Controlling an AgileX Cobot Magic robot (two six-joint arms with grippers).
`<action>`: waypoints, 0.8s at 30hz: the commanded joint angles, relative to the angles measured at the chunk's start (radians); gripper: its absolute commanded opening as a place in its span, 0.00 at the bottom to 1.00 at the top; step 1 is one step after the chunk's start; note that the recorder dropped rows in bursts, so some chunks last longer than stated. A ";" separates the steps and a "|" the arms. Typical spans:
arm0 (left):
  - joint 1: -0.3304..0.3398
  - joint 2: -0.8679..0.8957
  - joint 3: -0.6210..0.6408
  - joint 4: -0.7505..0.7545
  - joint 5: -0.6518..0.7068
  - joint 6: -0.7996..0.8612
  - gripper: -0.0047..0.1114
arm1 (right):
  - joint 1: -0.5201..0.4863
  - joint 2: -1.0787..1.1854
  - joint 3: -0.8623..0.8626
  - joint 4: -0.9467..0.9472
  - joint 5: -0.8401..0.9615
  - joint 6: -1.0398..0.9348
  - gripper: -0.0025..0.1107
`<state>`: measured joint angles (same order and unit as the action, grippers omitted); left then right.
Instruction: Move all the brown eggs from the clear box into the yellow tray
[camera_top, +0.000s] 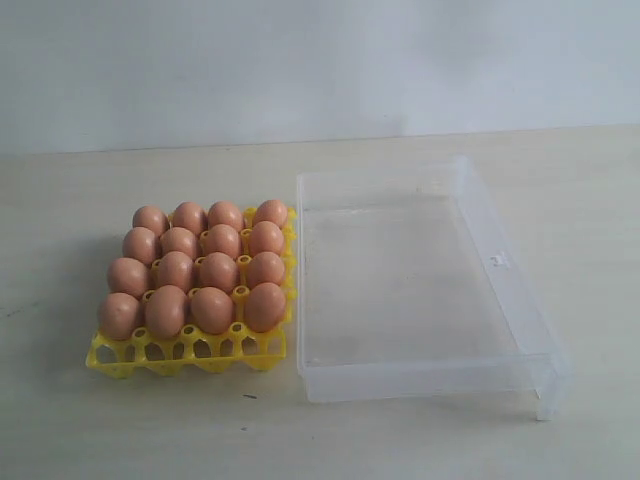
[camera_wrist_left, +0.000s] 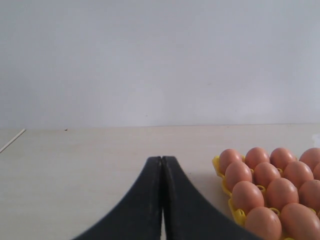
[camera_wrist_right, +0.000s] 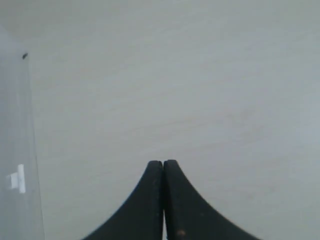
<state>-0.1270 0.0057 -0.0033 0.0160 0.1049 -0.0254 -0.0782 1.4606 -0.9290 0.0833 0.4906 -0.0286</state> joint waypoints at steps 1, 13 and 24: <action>-0.003 -0.006 0.003 -0.007 -0.002 -0.004 0.04 | -0.029 -0.128 0.100 -0.004 -0.119 0.038 0.02; -0.003 -0.006 0.003 -0.007 -0.002 -0.004 0.04 | -0.026 -0.632 0.449 0.097 -0.392 0.029 0.02; -0.003 -0.006 0.003 -0.007 -0.002 -0.004 0.04 | 0.055 -0.993 0.626 0.090 -0.471 0.029 0.02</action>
<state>-0.1270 0.0057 -0.0033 0.0160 0.1049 -0.0254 -0.0375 0.5349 -0.3096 0.1778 0.0342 0.0100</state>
